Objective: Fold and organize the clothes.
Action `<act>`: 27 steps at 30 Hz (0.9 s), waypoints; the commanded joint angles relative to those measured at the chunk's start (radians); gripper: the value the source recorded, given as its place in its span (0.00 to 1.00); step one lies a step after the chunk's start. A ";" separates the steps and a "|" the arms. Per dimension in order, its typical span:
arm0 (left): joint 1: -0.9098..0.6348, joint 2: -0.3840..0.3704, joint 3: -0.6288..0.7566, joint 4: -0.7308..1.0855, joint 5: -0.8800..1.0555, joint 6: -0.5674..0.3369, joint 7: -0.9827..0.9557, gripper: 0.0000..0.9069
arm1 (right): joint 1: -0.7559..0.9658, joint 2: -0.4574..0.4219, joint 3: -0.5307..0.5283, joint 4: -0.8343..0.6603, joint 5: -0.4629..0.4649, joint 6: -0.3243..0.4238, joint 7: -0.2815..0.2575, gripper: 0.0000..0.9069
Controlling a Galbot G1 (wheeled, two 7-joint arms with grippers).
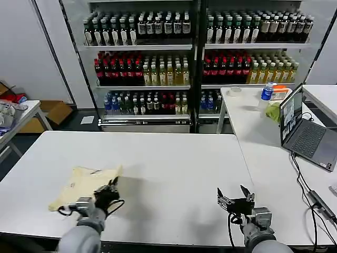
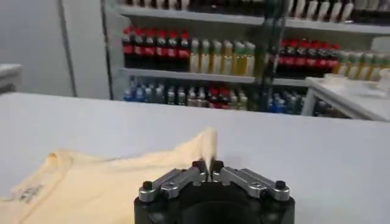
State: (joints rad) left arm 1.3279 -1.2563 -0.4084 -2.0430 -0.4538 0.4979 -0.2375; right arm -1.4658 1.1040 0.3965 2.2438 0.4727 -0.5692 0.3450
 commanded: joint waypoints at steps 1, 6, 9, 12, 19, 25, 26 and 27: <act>-0.153 -0.136 0.224 0.103 -0.037 -0.010 -0.035 0.01 | 0.011 0.000 -0.002 -0.011 0.000 -0.001 -0.001 1.00; -0.195 -0.180 0.255 0.161 -0.080 -0.035 -0.041 0.01 | 0.023 0.000 -0.006 -0.024 0.001 -0.001 -0.003 1.00; -0.228 -0.218 0.269 0.195 -0.081 -0.042 -0.043 0.02 | 0.030 0.001 -0.008 -0.030 0.002 -0.001 -0.004 1.00; -0.249 -0.250 0.279 0.223 -0.079 -0.047 -0.042 0.13 | 0.037 0.000 -0.008 -0.035 0.003 -0.001 -0.009 1.00; -0.249 -0.271 0.288 0.205 -0.102 -0.057 0.026 1.00 | 0.055 -0.003 -0.010 -0.041 0.008 0.007 -0.029 1.00; -0.193 -0.239 0.229 0.083 -0.188 -0.061 0.073 1.00 | 0.087 0.007 -0.040 -0.058 0.025 0.029 -0.040 1.00; -0.185 -0.220 0.201 0.056 -0.195 -0.060 0.073 1.00 | 0.111 0.015 -0.055 -0.068 0.031 0.031 -0.039 1.00; -0.169 -0.196 0.171 0.032 -0.195 -0.062 0.073 1.00 | 0.127 0.025 -0.077 -0.077 0.036 0.031 -0.035 1.00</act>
State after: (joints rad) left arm 1.1223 -1.4828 -0.1588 -1.8849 -0.5624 0.4412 -0.2178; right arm -1.4001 1.1105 0.3722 2.1947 0.4922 -0.5513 0.3132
